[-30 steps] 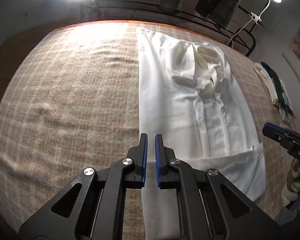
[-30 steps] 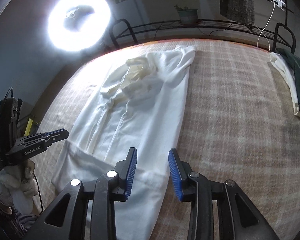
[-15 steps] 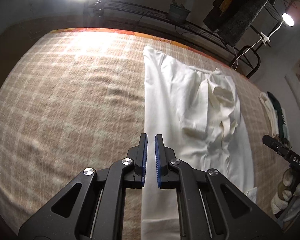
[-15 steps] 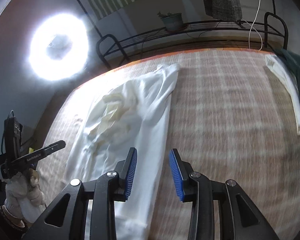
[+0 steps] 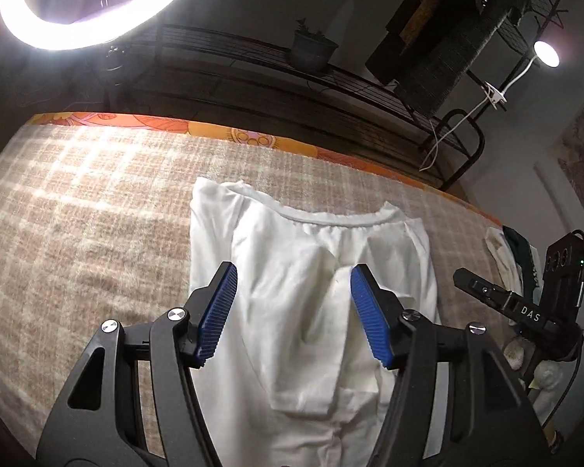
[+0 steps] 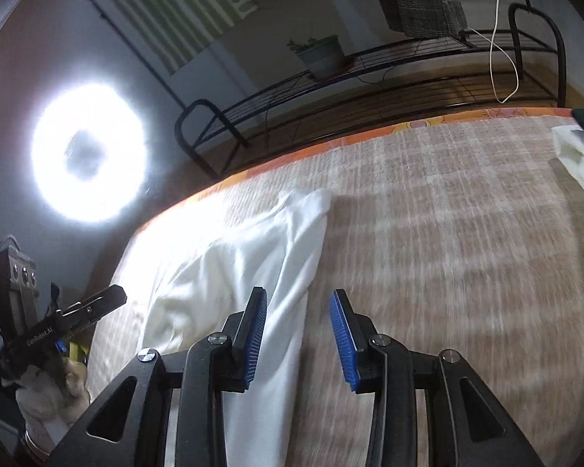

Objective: Fold small clothes
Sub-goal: 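Grasp the folded shirt edge with the left tool while the right tool grasps beside it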

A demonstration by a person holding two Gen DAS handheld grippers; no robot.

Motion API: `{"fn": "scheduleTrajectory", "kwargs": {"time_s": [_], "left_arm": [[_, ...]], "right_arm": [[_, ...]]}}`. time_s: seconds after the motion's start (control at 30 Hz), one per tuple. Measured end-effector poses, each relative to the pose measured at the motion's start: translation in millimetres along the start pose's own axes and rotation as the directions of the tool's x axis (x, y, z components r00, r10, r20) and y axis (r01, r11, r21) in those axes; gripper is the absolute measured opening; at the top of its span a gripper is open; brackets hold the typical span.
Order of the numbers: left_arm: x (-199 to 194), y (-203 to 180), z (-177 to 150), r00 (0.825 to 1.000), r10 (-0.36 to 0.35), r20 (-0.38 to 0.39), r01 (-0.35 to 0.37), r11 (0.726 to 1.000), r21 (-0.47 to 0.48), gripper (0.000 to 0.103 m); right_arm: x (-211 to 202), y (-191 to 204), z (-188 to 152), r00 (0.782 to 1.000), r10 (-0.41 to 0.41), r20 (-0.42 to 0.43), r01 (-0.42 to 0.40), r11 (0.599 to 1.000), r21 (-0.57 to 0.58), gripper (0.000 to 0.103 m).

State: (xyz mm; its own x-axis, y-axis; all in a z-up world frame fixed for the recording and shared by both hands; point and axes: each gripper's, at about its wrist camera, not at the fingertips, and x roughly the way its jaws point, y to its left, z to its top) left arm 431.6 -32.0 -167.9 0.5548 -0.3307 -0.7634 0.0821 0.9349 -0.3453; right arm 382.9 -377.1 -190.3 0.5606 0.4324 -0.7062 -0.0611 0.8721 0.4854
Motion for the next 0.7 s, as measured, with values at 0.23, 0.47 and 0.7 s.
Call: {"fn": "scheduleTrajectory", "kwargs": {"time_s": [0.23, 0.47, 0.7], "left_arm": [[22, 63, 25, 0.995, 0.103, -0.002, -0.103, 0.994, -0.021, 0.062], [61, 80, 35, 0.994, 0.103, -0.038, -0.104, 0.994, -0.029, 0.062], [79, 47, 41, 0.995, 0.096, -0.036, -0.093, 0.992, 0.087, 0.014]], "right_arm": [[40, -18, 34, 0.999, -0.034, -0.032, 0.033, 0.999, -0.036, 0.032], [65, -7, 54, 0.997, -0.069, -0.037, 0.064, 0.99, -0.126, 0.032], [77, 5, 57, 0.996, -0.075, -0.051, 0.065, 0.983, -0.172, 0.022]]}}
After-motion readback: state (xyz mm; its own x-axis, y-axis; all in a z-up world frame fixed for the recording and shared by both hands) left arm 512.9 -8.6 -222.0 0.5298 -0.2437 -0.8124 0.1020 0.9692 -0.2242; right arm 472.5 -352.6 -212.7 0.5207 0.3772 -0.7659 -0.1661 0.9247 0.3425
